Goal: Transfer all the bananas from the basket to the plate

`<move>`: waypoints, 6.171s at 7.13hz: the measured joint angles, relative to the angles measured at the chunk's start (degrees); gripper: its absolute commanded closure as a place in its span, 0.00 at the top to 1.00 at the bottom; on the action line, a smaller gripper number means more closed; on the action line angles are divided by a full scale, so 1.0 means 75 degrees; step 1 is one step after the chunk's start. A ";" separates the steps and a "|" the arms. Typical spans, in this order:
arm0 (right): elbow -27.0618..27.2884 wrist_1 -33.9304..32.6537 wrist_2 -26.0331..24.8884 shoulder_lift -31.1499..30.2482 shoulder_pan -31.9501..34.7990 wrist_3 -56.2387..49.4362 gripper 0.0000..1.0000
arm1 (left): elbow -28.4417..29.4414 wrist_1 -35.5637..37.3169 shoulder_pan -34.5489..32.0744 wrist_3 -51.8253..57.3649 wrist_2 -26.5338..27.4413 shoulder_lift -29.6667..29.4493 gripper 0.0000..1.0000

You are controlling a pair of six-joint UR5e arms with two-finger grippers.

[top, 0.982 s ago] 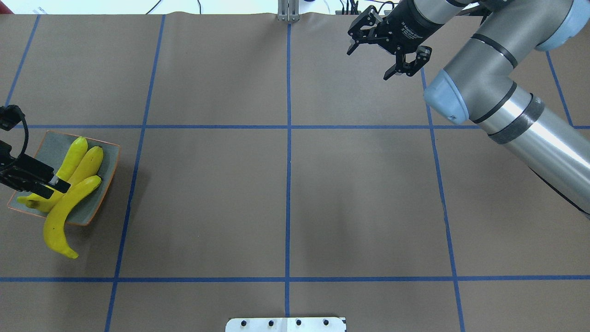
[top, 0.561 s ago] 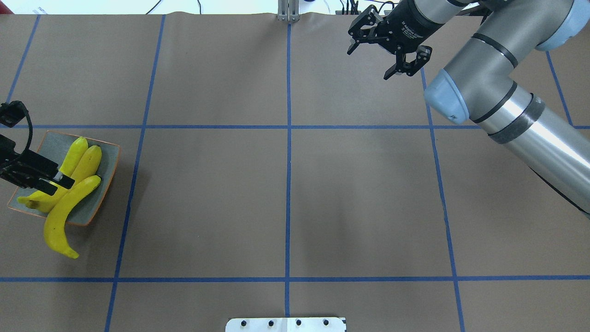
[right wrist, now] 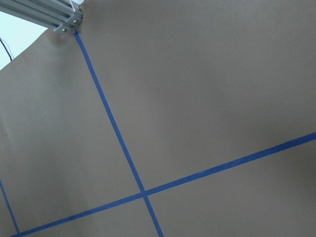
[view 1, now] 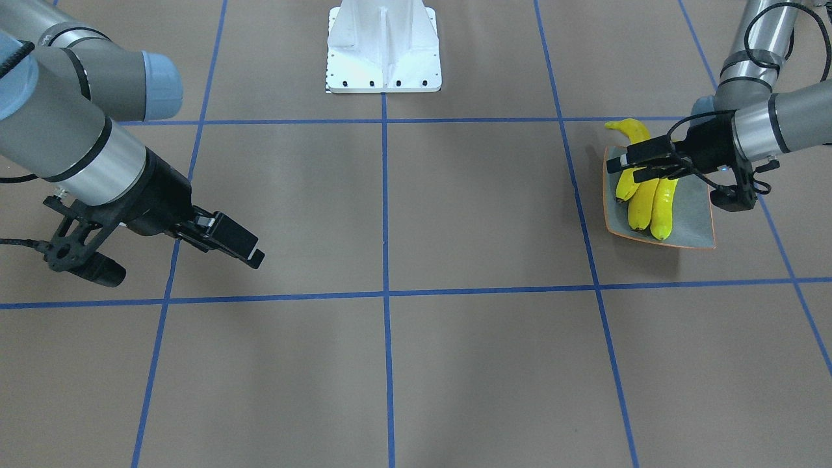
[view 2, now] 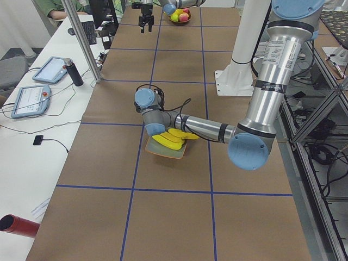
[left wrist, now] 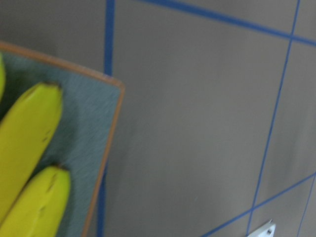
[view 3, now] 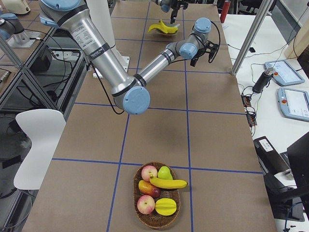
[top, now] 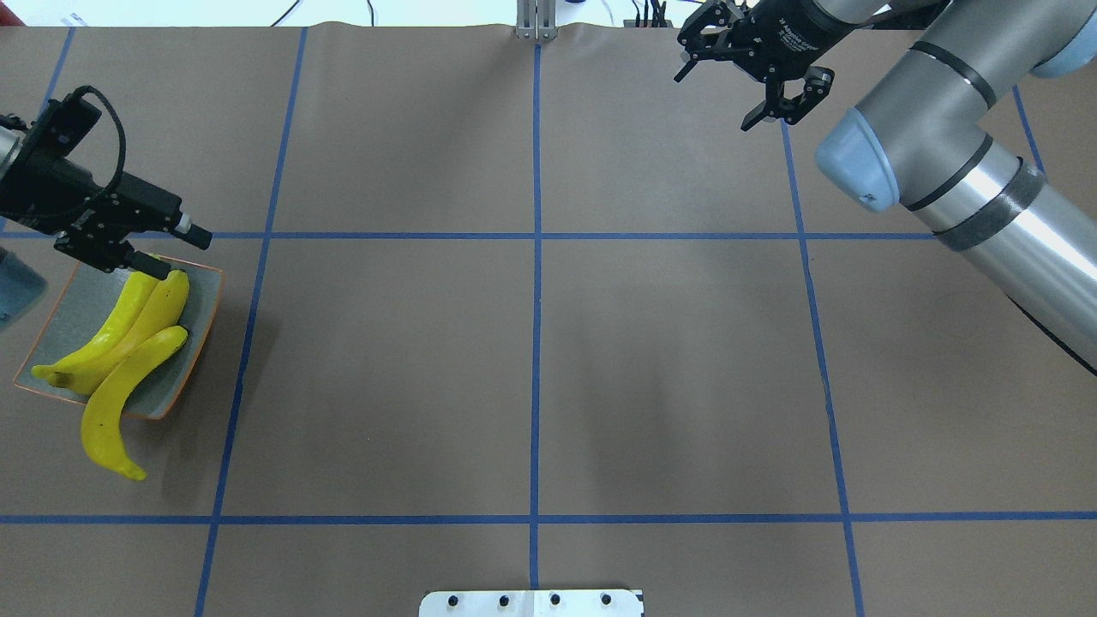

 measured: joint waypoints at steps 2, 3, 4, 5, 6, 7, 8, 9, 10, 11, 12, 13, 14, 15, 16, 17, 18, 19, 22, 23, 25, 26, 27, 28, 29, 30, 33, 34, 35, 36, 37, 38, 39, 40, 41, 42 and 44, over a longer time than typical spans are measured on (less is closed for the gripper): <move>0.0011 -0.0021 0.0038 -0.0746 0.0526 -0.1144 1.00 | -0.0018 0.0053 0.0011 -0.0468 0.1419 -0.0455 0.99; 0.0019 -0.0066 0.0071 -0.1255 0.0875 -0.2129 1.00 | -0.0012 0.0158 0.0023 -0.0526 0.1989 -0.0613 0.99; 0.0038 -0.0277 0.0089 -0.1750 0.1285 -0.3317 1.00 | 0.0004 0.0256 0.0035 -0.0541 0.2259 -0.0727 0.99; 0.0054 -0.0679 0.0089 -0.2175 0.1720 -0.4585 1.00 | 0.0016 0.0304 0.0049 -0.0545 0.2365 -0.0801 0.99; 0.0028 -0.1193 0.0057 -0.2610 0.2206 -0.5970 1.00 | 0.0028 0.0324 0.0066 -0.0544 0.2437 -0.0844 0.99; -0.0065 -0.1494 0.0015 -0.3042 0.2675 -0.6979 1.00 | 0.0040 0.0330 0.0094 -0.0533 0.2490 -0.0864 0.99; -0.0270 -0.1499 -0.0087 -0.3444 0.3142 -0.7666 1.00 | 0.0047 0.0332 0.0134 -0.0517 0.2513 -0.0875 0.99; -0.0574 -0.1281 -0.0323 -0.3719 0.3494 -0.8308 1.00 | 0.0085 0.0333 0.0181 -0.0507 0.2520 -0.0901 0.99; -0.0985 -0.0877 -0.0556 -0.3879 0.3698 -0.8769 1.00 | 0.0150 0.0334 0.0221 -0.0502 0.2523 -0.0947 0.99; -0.1526 -0.0300 -0.0739 -0.3949 0.3802 -0.8971 1.00 | 0.0197 0.0334 0.0240 -0.0498 0.2522 -0.0982 0.99; -0.2086 0.0375 -0.0979 -0.3980 0.3843 -0.9023 1.00 | 0.0218 0.0334 0.0249 -0.0495 0.2517 -0.0999 0.99; -0.2536 0.0979 -0.1204 -0.4003 0.3853 -0.9009 1.00 | 0.0221 0.0333 0.0252 -0.0497 0.2515 -0.1023 0.99; -0.2819 0.1306 -0.1286 -0.4019 0.3853 -0.8984 1.00 | 0.0227 0.0337 0.0252 -0.0499 0.2514 -0.1046 0.99; -0.2987 0.1446 -0.1291 -0.4037 0.3846 -0.8972 1.00 | 0.0253 0.0339 0.0251 -0.0497 0.2510 -0.1057 0.99; -0.3115 0.1509 -0.1278 -0.4059 0.3829 -0.8967 1.00 | 0.0302 0.0334 0.0250 -0.0492 0.2505 -0.1060 0.99; -0.3237 0.1529 -0.1267 -0.4079 0.3767 -0.8966 1.00 | 0.0353 0.0327 0.0251 -0.0489 0.2503 -0.1060 0.99; -0.3334 0.1531 -0.1264 -0.4099 0.3656 -0.8965 1.00 | 0.0384 0.0321 0.0255 -0.0489 0.2502 -0.1056 0.99; -0.3442 0.1532 -0.1267 -0.4117 0.3490 -0.8965 1.00 | 0.0401 0.0312 0.0259 -0.0488 0.2501 -0.1053 0.99; -0.3627 0.1529 -0.1299 -0.4126 0.3132 -0.8977 0.90 | 0.0483 0.0271 0.0261 -0.0478 0.2501 -0.1052 0.99; -0.3658 0.1524 -0.1316 -0.4122 0.3091 -0.8990 0.55 | 0.0508 0.0263 0.0261 -0.0477 0.2504 -0.1053 0.99; -0.3659 0.1520 -0.1330 -0.4111 0.3079 -0.8999 0.00 | 0.0576 0.0235 0.0261 -0.0469 0.2501 -0.1061 0.99; -0.3641 0.1520 -0.1330 -0.4096 0.3078 -0.9006 0.00 | 0.0591 0.0227 0.0261 -0.0466 0.2495 -0.1062 0.99; -0.3607 0.1510 -0.1330 -0.4065 0.3079 -0.9013 0.00 | 0.0594 0.0224 0.0261 -0.0465 0.2494 -0.1063 0.99; -0.3547 0.1479 -0.1327 -0.4027 0.3081 -0.9013 0.00 | 0.0597 0.0220 0.0261 -0.0439 0.2495 -0.1063 0.99; -0.3478 0.1455 -0.1322 -0.4015 0.3133 -0.9025 0.00 | 0.0598 0.0220 0.0261 -0.0370 0.2492 -0.1063 0.99; -0.3376 0.1432 -0.1320 -0.4021 0.3311 -0.9062 0.00 | 0.0598 0.0224 0.0261 -0.0302 0.2491 -0.1063 0.99; -0.2702 0.0129 -0.1375 -0.3874 0.4091 -1.0043 0.00 | 0.0598 0.0225 0.0261 -0.0252 0.2489 -0.1053 0.99; -0.2486 -0.0686 -0.1309 -0.3507 0.4332 -1.0384 0.00 | 0.0602 0.0226 0.0261 -0.0210 0.2490 -0.1052 0.99; -0.2347 -0.1263 -0.1038 -0.3117 0.4447 -1.0463 0.00 | 0.0606 0.0236 0.0268 -0.0128 0.2489 -0.1057 0.99; -0.2261 -0.1511 -0.0565 -0.2758 0.4398 -1.0156 0.00 | 0.0608 0.0248 0.0309 -0.0070 0.2492 -0.1075 0.99; -0.2209 -0.1560 -0.0090 -0.2395 0.4156 -0.9466 0.00 | 0.0618 0.0251 0.0373 -0.0044 0.2497 -0.1105 0.99; -0.2151 -0.1549 0.0297 -0.2003 0.3742 -0.8603 0.00 | 0.0623 0.0242 0.0406 -0.0036 0.2500 -0.1154 0.99; -0.2030 -0.1533 0.0544 -0.1599 0.3221 -0.7604 0.00 | 0.0620 0.0231 0.0434 -0.0038 0.2501 -0.1231 0.99; -0.1857 -0.1482 0.0649 -0.1153 0.2616 -0.6401 0.00 | 0.0611 0.0226 0.0481 -0.0050 0.2501 -0.1321 0.99; -0.1727 -0.1288 0.0682 -0.0740 0.2054 -0.5181 0.00 | 0.0607 0.0232 0.0540 -0.0088 0.2513 -0.1437 0.99; -0.1627 -0.0896 0.0684 -0.0439 0.1570 -0.3979 0.00 | 0.0606 0.0240 0.0633 -0.0257 0.2597 -0.1594 0.99; -0.1495 -0.0197 0.0645 0.0080 0.0832 -0.1861 0.00 | 0.0557 0.0229 0.1017 -0.1152 0.3121 -0.1992 0.99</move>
